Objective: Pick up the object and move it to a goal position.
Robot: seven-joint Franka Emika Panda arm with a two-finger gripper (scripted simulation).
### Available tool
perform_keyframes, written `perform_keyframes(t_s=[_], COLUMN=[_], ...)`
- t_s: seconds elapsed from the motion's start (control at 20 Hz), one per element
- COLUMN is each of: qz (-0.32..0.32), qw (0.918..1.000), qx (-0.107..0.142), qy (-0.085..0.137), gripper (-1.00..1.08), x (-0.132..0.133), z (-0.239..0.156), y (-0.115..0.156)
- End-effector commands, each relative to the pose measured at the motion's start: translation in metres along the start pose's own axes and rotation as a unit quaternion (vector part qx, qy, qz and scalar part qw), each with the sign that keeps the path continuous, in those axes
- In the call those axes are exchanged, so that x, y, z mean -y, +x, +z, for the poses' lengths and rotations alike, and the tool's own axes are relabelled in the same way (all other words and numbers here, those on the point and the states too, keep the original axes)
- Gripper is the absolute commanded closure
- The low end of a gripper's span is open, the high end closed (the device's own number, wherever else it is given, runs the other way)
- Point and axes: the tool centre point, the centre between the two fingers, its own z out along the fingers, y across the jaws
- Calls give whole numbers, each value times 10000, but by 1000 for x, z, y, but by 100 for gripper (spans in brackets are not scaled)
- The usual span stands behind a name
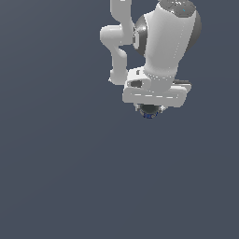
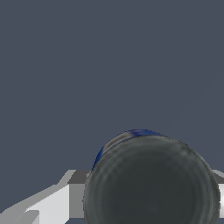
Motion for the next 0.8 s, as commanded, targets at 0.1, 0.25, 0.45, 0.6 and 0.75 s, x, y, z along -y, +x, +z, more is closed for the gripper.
perform_keyframes(t_s=[0.1,0.25,0.45,0.6,0.75], qz=[0,3,3,3,3], qw=[10000,10000,10000,10000,10000], qx=[0,0,0,0,0], qy=[0,-1,-1,-1,-1], gripper=[108,108,108,108,108], x=[4,7,10,12,14], z=[-43,-67,-97,-116,-134], y=[12,19,28,34,39])
